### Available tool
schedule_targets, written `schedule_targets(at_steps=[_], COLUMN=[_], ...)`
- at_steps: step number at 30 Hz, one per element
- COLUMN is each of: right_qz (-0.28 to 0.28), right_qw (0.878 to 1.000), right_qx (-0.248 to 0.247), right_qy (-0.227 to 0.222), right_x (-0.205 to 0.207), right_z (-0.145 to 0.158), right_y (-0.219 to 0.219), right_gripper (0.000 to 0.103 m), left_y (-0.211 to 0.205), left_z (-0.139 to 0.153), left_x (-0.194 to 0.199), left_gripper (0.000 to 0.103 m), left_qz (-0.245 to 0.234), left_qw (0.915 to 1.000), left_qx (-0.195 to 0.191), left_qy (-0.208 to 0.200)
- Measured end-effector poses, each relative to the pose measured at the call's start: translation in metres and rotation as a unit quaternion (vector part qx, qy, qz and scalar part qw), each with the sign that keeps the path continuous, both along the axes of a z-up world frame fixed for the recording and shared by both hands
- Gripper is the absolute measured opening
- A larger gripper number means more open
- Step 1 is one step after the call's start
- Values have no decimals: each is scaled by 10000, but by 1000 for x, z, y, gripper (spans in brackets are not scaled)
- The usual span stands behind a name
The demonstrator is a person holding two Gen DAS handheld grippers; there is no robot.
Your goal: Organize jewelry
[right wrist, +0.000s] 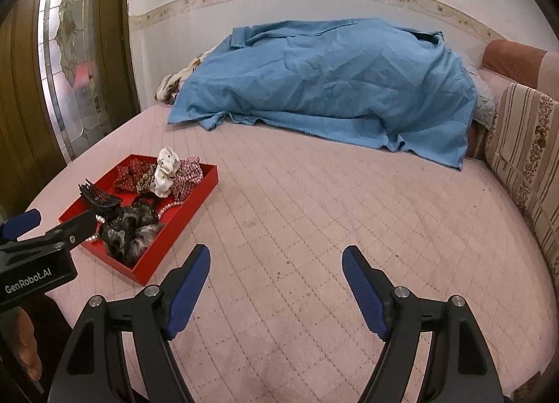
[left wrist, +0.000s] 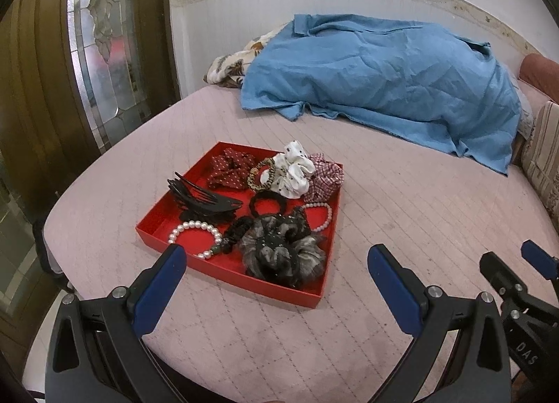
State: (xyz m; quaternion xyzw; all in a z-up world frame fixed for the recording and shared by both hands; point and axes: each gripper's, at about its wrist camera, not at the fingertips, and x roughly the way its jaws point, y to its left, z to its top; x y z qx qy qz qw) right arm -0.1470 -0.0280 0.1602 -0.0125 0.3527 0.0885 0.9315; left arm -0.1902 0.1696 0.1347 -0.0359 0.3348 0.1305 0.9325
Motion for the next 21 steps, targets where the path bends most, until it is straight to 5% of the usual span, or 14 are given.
schedule_targets(at_steps=[11, 21], right_qz=[87, 157], right_qw=[9995, 9991], right_qx=[-2, -44], right_qy=[-298, -397], right_x=[-7, -12], right_z=[7, 8], right_y=[7, 12], right_gripper=[84, 87], left_y=[9, 11], left_z=[10, 7], left_x=[-13, -11], left_gripper=[103, 103], left_qz=[284, 375], left_qw=[9982, 9983], left_qx=[207, 188], left_qy=[-488, -402])
